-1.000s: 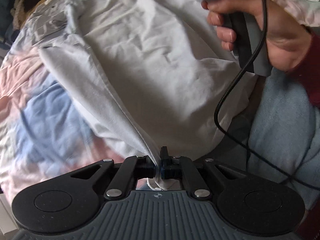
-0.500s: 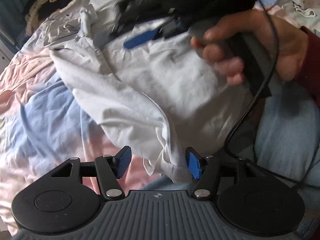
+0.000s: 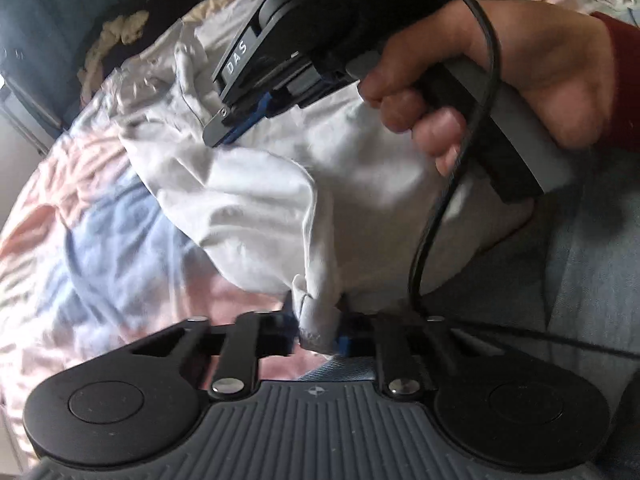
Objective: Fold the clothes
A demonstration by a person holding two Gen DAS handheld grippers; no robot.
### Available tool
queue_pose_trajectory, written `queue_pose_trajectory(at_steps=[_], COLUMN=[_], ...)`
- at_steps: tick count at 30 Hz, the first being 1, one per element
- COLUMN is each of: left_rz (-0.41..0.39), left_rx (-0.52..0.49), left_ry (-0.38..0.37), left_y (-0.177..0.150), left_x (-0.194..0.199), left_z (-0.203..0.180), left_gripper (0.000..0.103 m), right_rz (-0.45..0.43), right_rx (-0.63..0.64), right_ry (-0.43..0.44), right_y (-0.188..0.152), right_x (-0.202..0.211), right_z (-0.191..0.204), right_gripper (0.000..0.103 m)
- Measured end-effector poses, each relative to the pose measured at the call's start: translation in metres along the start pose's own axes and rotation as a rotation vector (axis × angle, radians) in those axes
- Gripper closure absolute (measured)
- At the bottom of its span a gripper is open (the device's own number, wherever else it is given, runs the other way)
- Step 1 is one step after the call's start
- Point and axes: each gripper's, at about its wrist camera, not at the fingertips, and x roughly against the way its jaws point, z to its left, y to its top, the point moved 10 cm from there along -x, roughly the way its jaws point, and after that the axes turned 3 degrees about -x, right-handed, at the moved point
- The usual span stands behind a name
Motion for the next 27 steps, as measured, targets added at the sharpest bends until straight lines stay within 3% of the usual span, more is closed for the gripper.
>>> queue_pose_trajectory(at_steps=[4, 7, 12, 17, 19, 23, 24, 27], left_rz=[0.006, 0.042, 0.116, 0.140, 0.132, 0.065, 0.028, -0.041], left_rx=[-0.018, -0.001, -0.001, -0.002, -0.010, -0.001, 0.002, 0.036], left_ry=[0.002, -0.039, -0.073, -0.094, -0.089, -0.101, -0.093, -0.108], left_y=[0.009, 0.012, 0.000, -0.009, -0.009, -0.005, -0.003, 0.000], left_x=[0.028, 0.042, 0.031, 0.000, -0.006, 0.004, 0.011, 0.034], left_z=[0.008, 0.006, -0.014, -0.028, -0.031, -0.029, -0.027, -0.022], left_gripper=[0.092, 0.093, 0.093, 0.090, 0.083, 0.039, 0.034, 0.033], right_rz=[-0.065, -0.095, -0.044, 0.036, 0.058, 0.039, 0.017, -0.049], right_rx=[-0.020, -0.031, -0.025, -0.012, -0.022, -0.033, -0.012, 0.052], right_ry=[0.036, 0.025, -0.054, -0.145, -0.174, -0.177, -0.179, -0.184], right_y=[0.019, 0.030, 0.025, 0.005, -0.002, -0.001, 0.003, 0.018], right_x=[0.013, 0.023, 0.017, 0.000, -0.003, 0.004, 0.011, 0.031], right_z=[0.005, 0.004, -0.010, -0.031, -0.040, -0.042, -0.039, -0.027], right_gripper=[0.102, 0.102, 0.102, 0.102, 0.102, 0.098, 0.098, 0.098])
